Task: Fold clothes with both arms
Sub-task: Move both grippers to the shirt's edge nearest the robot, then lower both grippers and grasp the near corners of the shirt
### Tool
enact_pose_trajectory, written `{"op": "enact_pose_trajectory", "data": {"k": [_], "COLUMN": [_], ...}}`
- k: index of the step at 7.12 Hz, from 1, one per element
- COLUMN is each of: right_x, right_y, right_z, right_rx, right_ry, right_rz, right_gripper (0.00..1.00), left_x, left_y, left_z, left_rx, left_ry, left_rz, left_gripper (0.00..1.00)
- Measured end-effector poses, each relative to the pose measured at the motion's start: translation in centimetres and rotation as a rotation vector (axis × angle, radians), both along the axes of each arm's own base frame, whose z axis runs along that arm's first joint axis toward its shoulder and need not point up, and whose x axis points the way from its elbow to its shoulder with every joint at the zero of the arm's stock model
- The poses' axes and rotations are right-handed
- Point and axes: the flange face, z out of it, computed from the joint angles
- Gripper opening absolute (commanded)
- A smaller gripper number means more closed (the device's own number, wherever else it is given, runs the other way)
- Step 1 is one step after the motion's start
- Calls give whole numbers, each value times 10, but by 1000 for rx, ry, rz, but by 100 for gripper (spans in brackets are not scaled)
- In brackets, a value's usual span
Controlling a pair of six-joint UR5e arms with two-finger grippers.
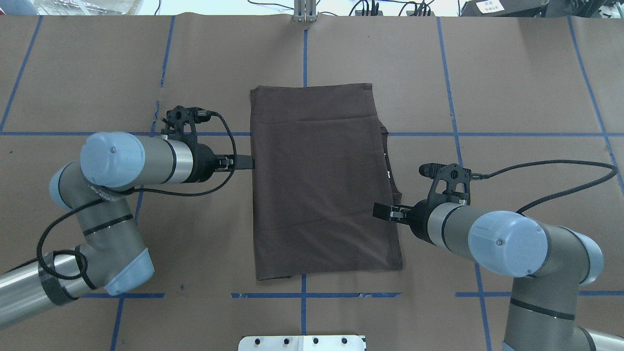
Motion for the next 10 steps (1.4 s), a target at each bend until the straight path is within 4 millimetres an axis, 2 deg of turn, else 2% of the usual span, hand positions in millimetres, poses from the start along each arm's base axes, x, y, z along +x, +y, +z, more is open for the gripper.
{"op": "enact_pose_trajectory", "data": {"k": [1, 3, 5, 6, 8, 10], "right_x": [9, 17, 18, 18, 17, 17], "right_y": [-9, -16, -17, -17, -17, -18], "right_z": [-2, -3, -2, -2, -1, 0], "right_rx": [-5, -6, -7, -8, -9, -10], "right_ry": [-17, -26, -23, -23, -20, -16], "right_rz": [9, 21, 24, 24, 24, 25], "right_gripper": [100, 100, 100, 100, 100, 100], "left_x": [16, 36, 54, 61, 74, 80], "left_y": [35, 97, 141, 153, 172, 180], "left_z": [-5, -27, -33, -29, -27, -26], "left_rx": [-64, -208, -256, -263, -265, -266], "left_ry": [17, -7, -61, -83, -98, -105], "left_rz": [-13, -14, 5, 17, 45, 59], "left_gripper": [69, 69, 68, 64, 64, 63]}}
